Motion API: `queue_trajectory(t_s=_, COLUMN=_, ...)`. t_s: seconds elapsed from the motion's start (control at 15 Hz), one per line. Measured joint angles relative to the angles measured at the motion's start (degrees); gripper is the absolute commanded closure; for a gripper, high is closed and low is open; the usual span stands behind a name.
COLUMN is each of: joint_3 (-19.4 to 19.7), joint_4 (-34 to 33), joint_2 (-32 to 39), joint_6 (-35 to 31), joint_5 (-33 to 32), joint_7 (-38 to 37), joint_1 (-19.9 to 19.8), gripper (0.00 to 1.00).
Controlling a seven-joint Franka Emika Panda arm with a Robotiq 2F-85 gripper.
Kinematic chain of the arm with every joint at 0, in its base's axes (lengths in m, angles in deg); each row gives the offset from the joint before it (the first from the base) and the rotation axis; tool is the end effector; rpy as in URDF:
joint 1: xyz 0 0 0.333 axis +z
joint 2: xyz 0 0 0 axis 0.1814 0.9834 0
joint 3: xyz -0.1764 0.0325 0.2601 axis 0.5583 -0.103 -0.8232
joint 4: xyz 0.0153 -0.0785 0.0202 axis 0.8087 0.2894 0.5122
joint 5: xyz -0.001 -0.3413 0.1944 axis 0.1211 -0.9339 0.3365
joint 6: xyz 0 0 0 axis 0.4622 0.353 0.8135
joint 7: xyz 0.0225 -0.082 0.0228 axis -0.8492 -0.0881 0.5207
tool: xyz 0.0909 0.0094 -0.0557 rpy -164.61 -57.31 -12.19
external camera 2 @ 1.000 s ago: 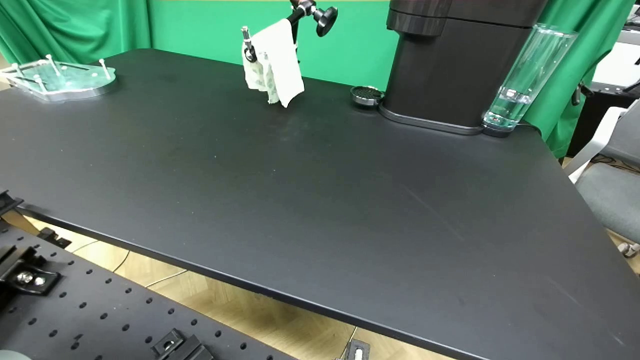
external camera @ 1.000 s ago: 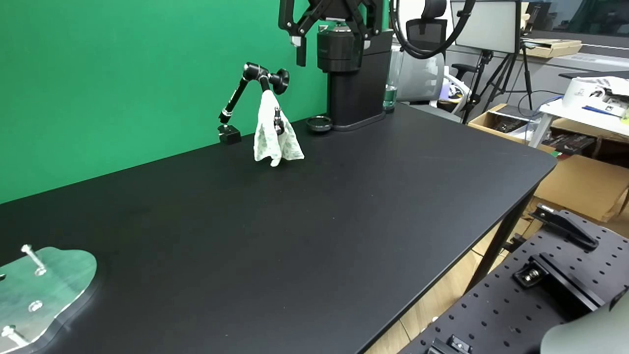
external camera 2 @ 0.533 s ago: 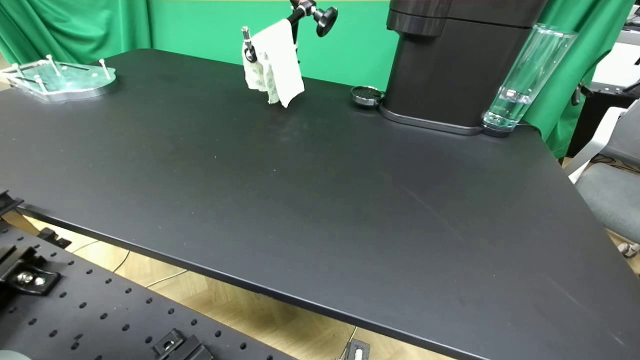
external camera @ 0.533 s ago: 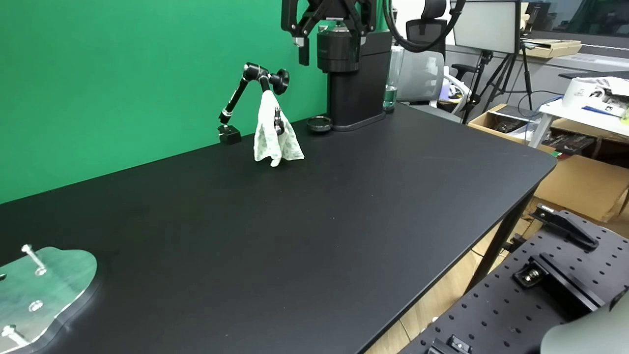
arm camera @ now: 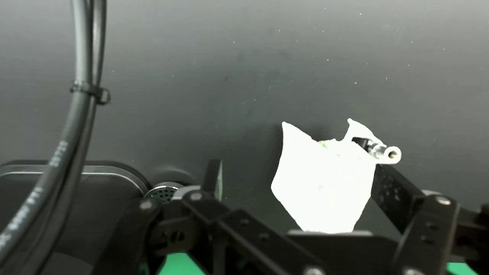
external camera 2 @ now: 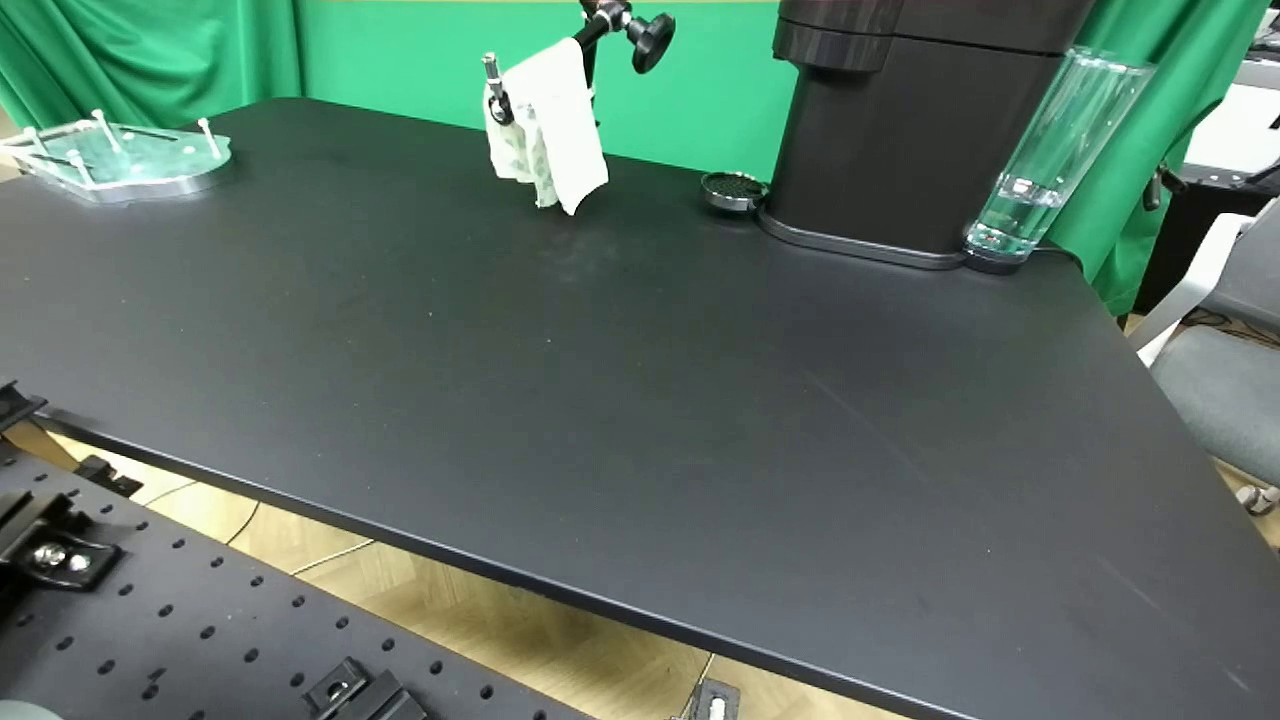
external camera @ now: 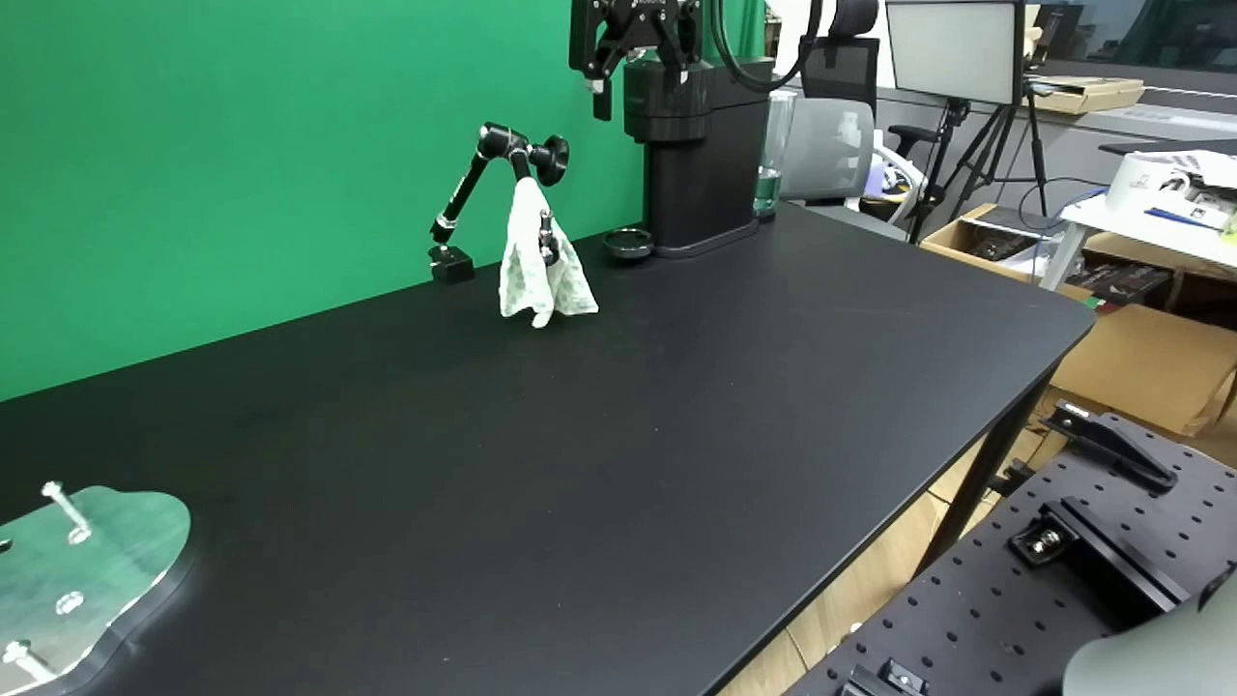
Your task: Unhang the towel from the object and put it on the table
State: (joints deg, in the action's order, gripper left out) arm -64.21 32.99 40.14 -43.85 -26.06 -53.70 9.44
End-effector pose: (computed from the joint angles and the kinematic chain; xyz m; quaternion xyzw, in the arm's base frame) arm 0.5752 -0.0121 0.4033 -0.9976 -0.0637 -0.0258 0.0029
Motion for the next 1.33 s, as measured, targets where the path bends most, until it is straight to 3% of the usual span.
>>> queue_trajectory(t_s=0.33, joint_3=-0.1, joint_4=-1.6, joint_2=1.6, joint_6=0.4, joint_5=0.1, joint_7=1.5, joint_1=0.1, gripper=0.0)
queue_trajectory(t_s=0.8, joint_3=-3.1, joint_4=-1.8, joint_2=3.6, joint_6=5.0, joint_5=0.7, joint_7=22.0, joint_1=0.4, gripper=0.0)
queue_trajectory(t_s=1.33, joint_3=-3.3, joint_4=-1.7, joint_2=3.9, joint_6=4.9, joint_5=0.7, joint_7=22.6, joint_1=0.4, gripper=0.0)
